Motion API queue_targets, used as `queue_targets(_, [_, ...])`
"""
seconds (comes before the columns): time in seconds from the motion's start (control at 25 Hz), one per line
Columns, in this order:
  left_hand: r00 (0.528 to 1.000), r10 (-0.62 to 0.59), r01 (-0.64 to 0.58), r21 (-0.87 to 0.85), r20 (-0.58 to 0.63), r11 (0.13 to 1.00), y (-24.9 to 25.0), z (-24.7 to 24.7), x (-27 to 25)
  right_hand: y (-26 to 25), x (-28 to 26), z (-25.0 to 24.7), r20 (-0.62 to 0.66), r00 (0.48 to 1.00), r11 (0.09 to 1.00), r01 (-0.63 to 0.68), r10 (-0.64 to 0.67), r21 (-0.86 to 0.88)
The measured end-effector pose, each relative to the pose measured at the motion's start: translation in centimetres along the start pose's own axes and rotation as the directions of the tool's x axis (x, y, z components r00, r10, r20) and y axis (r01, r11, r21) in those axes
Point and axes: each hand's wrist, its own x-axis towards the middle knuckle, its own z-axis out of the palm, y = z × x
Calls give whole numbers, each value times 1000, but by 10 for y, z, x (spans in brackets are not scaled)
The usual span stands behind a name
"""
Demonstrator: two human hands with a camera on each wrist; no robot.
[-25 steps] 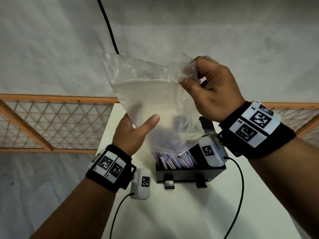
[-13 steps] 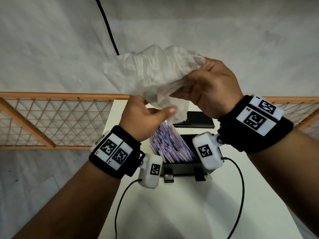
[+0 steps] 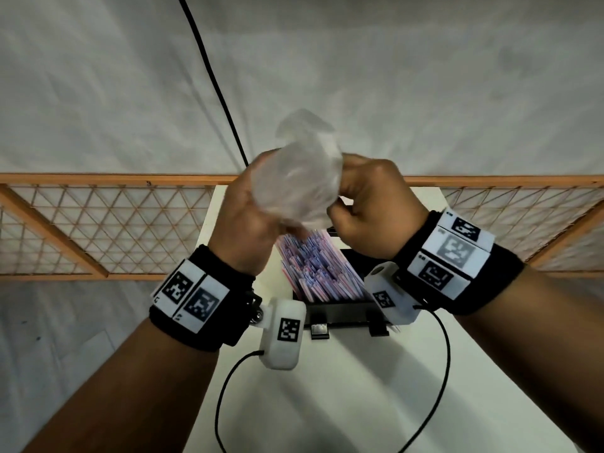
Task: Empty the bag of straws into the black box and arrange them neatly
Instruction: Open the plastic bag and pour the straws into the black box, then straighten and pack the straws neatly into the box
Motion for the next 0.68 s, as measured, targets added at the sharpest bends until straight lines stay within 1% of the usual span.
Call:
queue_targets(0.04, [992,41,-35,54,-122,998,-1,-8,3,0,-4,0,68,997,999,-31,28,35])
queue_targets(0.08, [965,52,-36,65,-258,997,-4,-25,6,1,-8,-2,116,990,994,-92,83,67])
queue_targets(0.12, [937,18,-27,-23,-349,999,-6,-40,9,6,-14,-4,143,977,981,-172,158,90])
queue_targets(0.16, [914,-62,-9,-174,-400,985,-8,-56,12,13,-22,-7,162,958,962,-254,236,102])
queue_targets(0.2, [886,-125,17,-240,-446,971,-15,-72,12,23,-30,-9,185,932,937,-334,312,101])
queue_targets(0.24, [853,-145,59,-182,-502,981,-24,-84,9,32,-39,-12,209,901,911,-404,381,80])
queue_targets(0.28, [817,-126,143,-15,-563,990,-39,-95,5,40,-48,-15,230,867,885,-463,441,45])
queue_targets(0.32, [791,-75,229,180,-608,957,-54,-103,1,47,-57,-18,244,836,861,-509,492,8])
queue_targets(0.36, [795,-25,307,366,-607,878,-70,-107,-5,53,-65,-20,250,809,837,-546,532,-15])
queue_targets(0.4, [801,-50,387,452,-596,804,-81,-106,-11,58,-72,-22,255,786,816,-577,563,-23])
queue_targets(0.48, [789,-182,533,507,-587,677,-101,-105,-19,65,-84,-21,262,746,778,-627,613,-35])
queue_targets(0.6, [785,-369,615,555,-498,560,-132,-99,-28,71,-99,-14,306,692,743,-663,653,-86])
queue_targets(0.64, [780,-419,624,629,-465,463,-144,-98,-34,73,-104,-10,330,681,743,-661,654,-108])
queue_targets(0.68, [776,-458,601,729,-435,326,-155,-99,-39,75,-108,-5,352,669,742,-657,654,-131])
